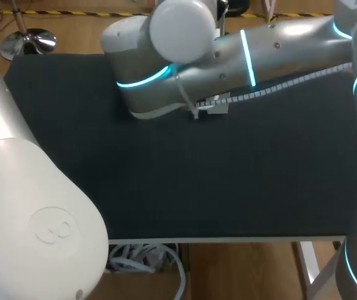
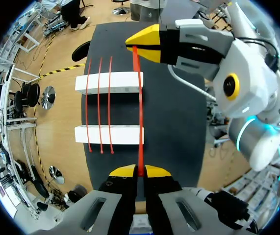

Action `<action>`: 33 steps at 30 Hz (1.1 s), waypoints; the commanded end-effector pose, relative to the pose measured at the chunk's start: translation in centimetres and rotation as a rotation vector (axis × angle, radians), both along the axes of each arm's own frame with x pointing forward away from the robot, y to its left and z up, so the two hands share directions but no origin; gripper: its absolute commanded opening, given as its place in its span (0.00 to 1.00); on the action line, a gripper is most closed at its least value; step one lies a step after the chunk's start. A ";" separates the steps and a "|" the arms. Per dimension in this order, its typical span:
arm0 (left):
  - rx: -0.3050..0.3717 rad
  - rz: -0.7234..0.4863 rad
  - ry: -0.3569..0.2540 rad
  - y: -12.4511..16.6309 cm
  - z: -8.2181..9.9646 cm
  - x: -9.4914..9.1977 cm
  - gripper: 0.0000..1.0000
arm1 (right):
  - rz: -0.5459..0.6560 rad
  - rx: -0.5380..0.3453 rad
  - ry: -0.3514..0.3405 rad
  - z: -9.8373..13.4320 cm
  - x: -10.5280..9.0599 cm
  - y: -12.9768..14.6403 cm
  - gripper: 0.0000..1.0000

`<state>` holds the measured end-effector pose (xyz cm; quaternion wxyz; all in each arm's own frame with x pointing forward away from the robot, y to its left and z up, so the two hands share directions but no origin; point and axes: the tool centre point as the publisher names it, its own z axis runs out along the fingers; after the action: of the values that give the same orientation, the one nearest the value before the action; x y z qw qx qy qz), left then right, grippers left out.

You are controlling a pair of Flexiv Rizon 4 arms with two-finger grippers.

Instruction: Grab the tape and strap the tape.

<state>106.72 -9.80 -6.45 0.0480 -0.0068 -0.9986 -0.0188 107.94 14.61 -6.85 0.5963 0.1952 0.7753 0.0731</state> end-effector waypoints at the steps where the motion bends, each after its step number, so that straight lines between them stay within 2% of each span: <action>1: 0.003 0.001 0.002 0.0 0.1 0.0 0.00 | -0.026 -0.013 0.016 0.3 -0.3 1.0 0.00; 13: 0.003 0.001 0.002 0.0 0.1 0.0 0.00 | -0.029 -0.030 -0.003 0.9 0.2 2.3 0.00; 33: 0.003 0.001 0.002 0.0 0.1 0.0 0.00 | -0.013 -0.139 0.007 1.0 0.1 5.0 0.00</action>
<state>106.72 -9.80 -6.46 0.0481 -0.0068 -0.9986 -0.0190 108.00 18.89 -6.08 0.6077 0.1559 0.7784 0.0215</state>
